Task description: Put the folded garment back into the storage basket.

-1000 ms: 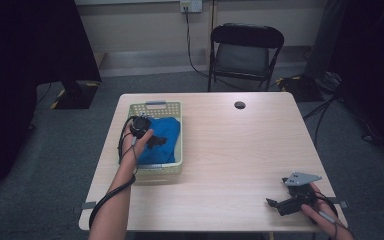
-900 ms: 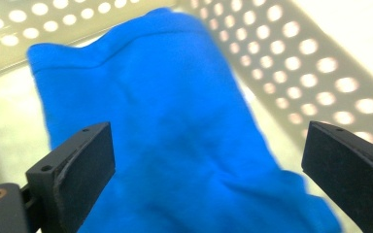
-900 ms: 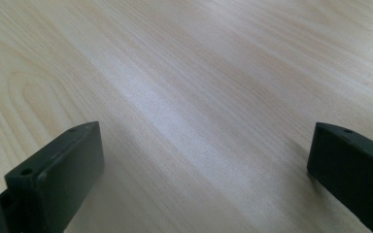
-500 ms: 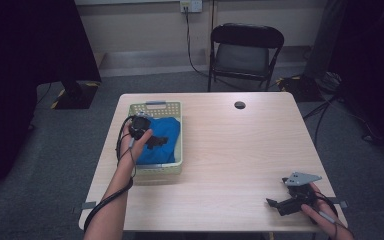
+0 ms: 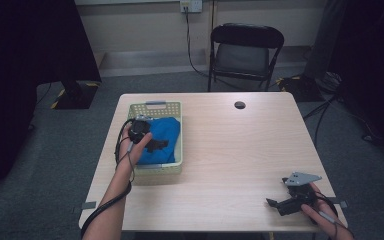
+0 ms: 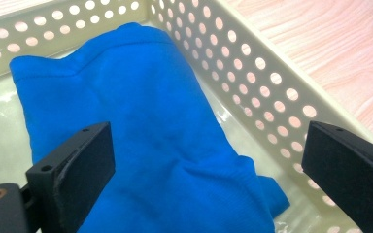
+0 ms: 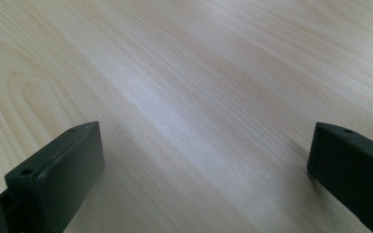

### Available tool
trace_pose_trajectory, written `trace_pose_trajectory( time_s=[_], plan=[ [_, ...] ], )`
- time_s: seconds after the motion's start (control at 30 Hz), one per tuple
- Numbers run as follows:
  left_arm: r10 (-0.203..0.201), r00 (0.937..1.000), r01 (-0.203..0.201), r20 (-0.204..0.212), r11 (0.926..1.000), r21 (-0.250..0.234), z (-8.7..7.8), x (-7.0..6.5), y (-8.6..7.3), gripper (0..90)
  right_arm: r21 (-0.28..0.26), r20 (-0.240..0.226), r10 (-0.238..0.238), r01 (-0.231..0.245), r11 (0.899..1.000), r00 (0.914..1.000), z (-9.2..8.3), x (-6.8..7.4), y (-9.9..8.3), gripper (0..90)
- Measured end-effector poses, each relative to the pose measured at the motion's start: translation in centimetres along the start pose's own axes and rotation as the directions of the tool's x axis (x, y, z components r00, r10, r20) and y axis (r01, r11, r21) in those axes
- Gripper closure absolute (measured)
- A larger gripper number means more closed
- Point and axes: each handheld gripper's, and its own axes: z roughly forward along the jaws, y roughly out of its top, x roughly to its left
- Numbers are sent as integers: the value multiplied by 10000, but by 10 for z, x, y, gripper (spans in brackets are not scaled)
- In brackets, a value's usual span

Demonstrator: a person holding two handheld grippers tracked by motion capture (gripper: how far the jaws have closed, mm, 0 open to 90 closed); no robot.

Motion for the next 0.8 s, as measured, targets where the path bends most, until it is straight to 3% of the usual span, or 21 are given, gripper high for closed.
trace_pose_trajectory(
  time_s=[0.8],
  plan=[
    [333, 9986, -317, 414, 9988, -384, -21, -13, -5, 41, 0, 1, -3, 3, 10000, 10000, 0, 0, 0, 0]
  ],
)
